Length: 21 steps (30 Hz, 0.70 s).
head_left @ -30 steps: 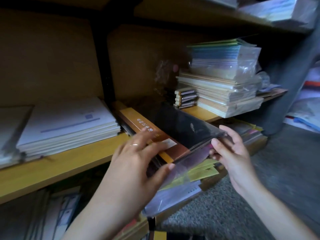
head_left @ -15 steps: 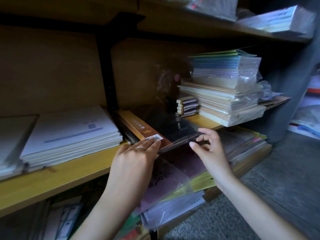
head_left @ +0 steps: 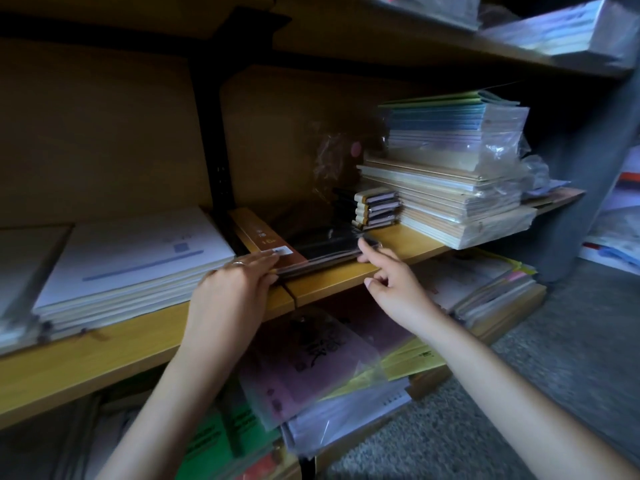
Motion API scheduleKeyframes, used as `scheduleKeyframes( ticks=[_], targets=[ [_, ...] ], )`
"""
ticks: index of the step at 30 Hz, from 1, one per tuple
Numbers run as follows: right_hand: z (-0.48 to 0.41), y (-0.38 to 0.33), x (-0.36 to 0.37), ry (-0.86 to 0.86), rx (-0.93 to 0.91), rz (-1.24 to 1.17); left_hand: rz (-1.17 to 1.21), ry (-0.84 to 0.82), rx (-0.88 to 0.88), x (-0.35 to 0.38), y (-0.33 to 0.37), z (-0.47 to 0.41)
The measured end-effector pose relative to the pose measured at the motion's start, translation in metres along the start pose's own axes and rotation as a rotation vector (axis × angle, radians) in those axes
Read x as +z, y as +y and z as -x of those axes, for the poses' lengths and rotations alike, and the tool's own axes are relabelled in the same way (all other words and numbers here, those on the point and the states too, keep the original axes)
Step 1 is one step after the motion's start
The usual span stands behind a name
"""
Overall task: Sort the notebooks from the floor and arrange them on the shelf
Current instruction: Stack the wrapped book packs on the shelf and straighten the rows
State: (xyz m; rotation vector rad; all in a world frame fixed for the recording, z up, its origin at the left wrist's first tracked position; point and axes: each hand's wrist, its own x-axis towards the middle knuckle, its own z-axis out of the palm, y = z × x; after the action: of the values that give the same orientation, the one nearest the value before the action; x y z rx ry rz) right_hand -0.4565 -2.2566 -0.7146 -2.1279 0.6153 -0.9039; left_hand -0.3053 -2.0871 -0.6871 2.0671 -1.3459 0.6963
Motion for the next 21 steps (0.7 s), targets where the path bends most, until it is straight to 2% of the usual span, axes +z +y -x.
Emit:
scheduleKeyframes(
  ticks=[5,8,12,14,16,18,19,21],
  targets=[
    [-0.007,-0.001,0.004,0.002,0.001,0.050,-0.013,0.034,0.025,0.007,-0.001,0.003],
    [0.006,0.000,0.009,0.058,-0.038,0.029,-0.011,0.061,0.064,0.005,-0.002,0.006],
    [0.052,0.004,0.019,0.170,-0.191,0.049,0.041,0.186,0.214,0.003,0.002,0.031],
    [0.081,0.013,0.021,0.169,-0.249,0.078,0.112,0.209,0.375,0.003,0.006,0.060],
    [0.112,0.028,0.022,0.102,-0.248,0.101,0.090,0.110,0.591,0.012,0.010,0.097],
    [0.146,0.049,0.025,0.005,-0.175,0.121,0.053,-0.102,0.725,0.031,0.010,0.136],
    [0.163,0.060,0.027,-0.046,-0.110,0.121,0.046,-0.241,0.733,0.043,0.008,0.156],
    [0.196,0.080,0.033,-0.132,0.031,0.105,0.097,-0.507,0.639,0.065,0.006,0.198]
  ],
)
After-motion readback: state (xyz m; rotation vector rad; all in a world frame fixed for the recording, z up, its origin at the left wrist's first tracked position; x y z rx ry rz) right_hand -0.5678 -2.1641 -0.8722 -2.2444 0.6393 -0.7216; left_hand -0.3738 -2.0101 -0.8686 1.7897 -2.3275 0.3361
